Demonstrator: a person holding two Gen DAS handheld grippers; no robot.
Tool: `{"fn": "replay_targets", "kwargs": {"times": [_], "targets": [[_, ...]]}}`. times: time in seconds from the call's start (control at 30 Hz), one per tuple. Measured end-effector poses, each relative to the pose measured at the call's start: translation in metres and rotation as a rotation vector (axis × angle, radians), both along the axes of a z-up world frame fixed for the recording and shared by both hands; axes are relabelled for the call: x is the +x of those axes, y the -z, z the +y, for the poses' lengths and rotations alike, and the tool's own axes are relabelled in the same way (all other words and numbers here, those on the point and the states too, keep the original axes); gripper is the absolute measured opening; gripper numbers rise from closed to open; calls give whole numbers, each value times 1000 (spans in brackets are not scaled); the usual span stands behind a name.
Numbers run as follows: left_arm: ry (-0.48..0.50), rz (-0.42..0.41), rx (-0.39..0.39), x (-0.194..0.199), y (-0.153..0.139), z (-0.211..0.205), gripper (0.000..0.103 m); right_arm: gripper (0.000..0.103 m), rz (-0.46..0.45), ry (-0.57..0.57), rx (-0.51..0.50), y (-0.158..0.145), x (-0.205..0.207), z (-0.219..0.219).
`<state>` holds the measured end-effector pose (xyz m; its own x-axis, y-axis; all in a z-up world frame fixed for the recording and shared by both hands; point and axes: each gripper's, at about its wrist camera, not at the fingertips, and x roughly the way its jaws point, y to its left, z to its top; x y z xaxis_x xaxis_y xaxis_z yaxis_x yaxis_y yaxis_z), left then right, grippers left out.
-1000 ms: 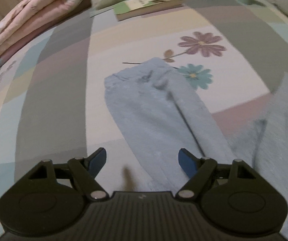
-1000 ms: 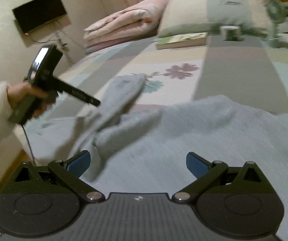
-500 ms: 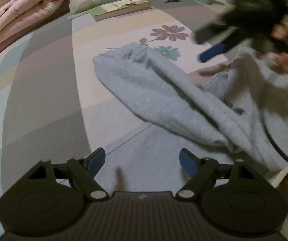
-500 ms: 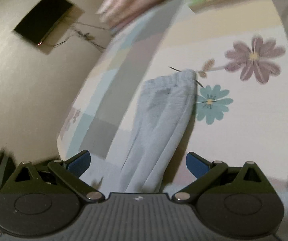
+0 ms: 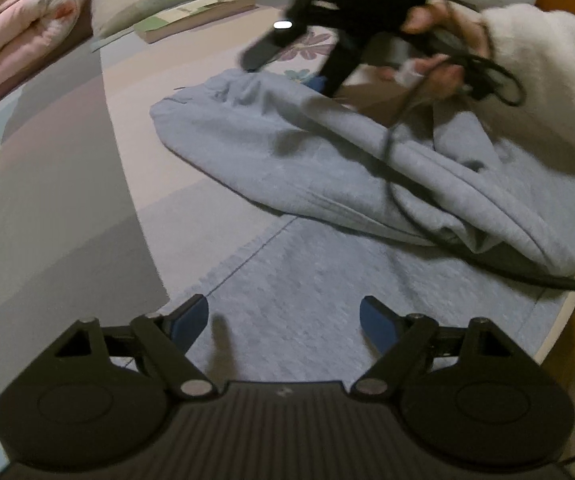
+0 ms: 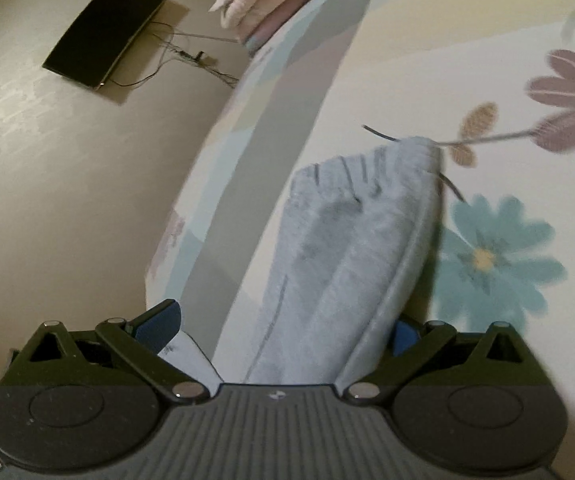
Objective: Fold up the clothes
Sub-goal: 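Close the right gripper on the elastic sweatpants cuff, then lift the held cuff with the right gripper and fold it over the pants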
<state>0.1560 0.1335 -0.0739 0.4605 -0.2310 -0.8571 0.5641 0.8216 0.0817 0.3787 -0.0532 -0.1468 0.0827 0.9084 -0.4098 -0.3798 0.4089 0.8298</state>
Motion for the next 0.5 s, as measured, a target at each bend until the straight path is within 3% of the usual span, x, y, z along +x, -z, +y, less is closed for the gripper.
{"fn": "replay_targets", "kwargs": {"times": [0.17,0.33,0.5], "targets": [[10,-2,19,-5,4,1,83,103,28,-22,58,1,8,15],[4,-13,26,-14,2,10,83,103,67,-16,209,-13,3,14],[-19,-38,25,-30,-6,26,83,103,1,-45,186,-51,-15,29]]}}
